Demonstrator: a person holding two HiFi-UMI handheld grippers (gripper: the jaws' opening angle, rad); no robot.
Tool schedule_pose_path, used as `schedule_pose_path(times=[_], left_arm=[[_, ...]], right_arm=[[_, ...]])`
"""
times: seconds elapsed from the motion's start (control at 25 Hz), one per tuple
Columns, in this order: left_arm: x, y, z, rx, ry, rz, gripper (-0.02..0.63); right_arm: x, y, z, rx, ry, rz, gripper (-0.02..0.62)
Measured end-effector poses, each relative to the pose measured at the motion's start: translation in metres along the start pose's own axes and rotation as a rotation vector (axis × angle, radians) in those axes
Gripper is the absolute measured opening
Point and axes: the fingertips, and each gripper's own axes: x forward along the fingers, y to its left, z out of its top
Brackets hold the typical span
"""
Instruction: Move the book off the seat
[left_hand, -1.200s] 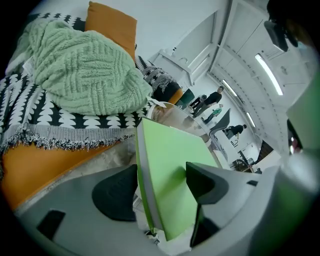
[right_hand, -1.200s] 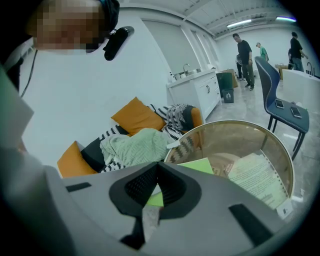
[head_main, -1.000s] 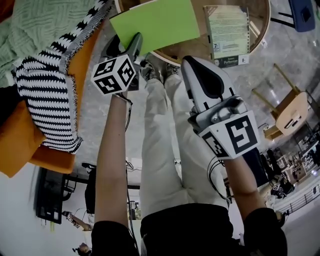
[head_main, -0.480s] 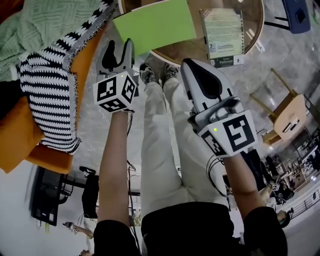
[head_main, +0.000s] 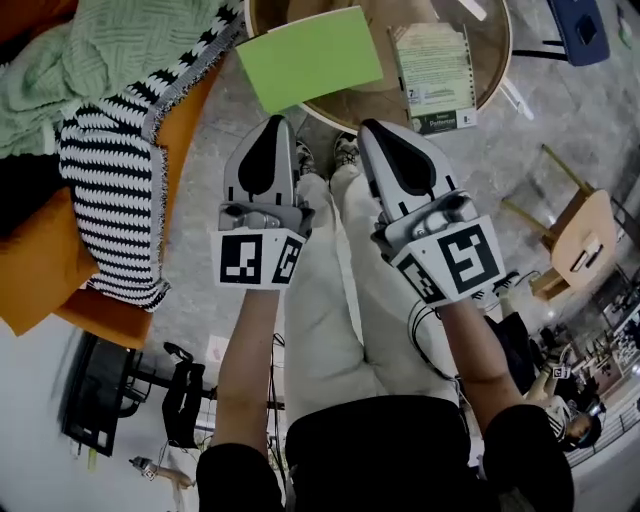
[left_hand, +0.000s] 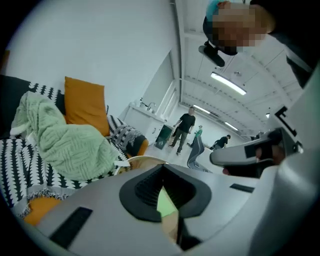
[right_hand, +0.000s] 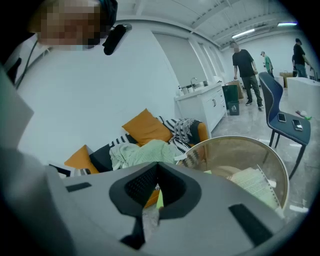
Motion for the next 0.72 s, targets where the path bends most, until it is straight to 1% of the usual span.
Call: schedule_pose_path(times=[0.16,0.24,0.36,0.48,0.6,0.72], left_arm=[[-0.024,-0.044,0.027,-0.009,-0.052,-0.070,0.009],[-0.034,-0.058,0.039,-0.005,-0.081,-0.104,0.009],[-0.044,-0.072,0.059,0.009,-0.107,-0.124,0.009],[-0.053,-0.083,0.081,0.049,-0.124,-0.123,0.009],[-0.055,-0.095,0.104,0.101,-0.136,-0.126,0.009],[-0.063,-0.117,0.132,0.133,-0.165,-0.166,0.009]], right_arm=[[-0.022,0.009,0.005,-0.002,-0.015,0.002,0.012],[-0.031,0.013,0.010,0.003,-0.035,0.000,0.012],[-0.043,0.018,0.022,0.006,-0.068,-0.003,0.012],[-0.058,0.022,0.038,0.009,-0.101,-0.009,0.012],[-0.074,0.029,0.063,0.055,-0.159,0.015,0.012],[-0.092,0.044,0.094,0.027,-0.212,0.038,0.012]])
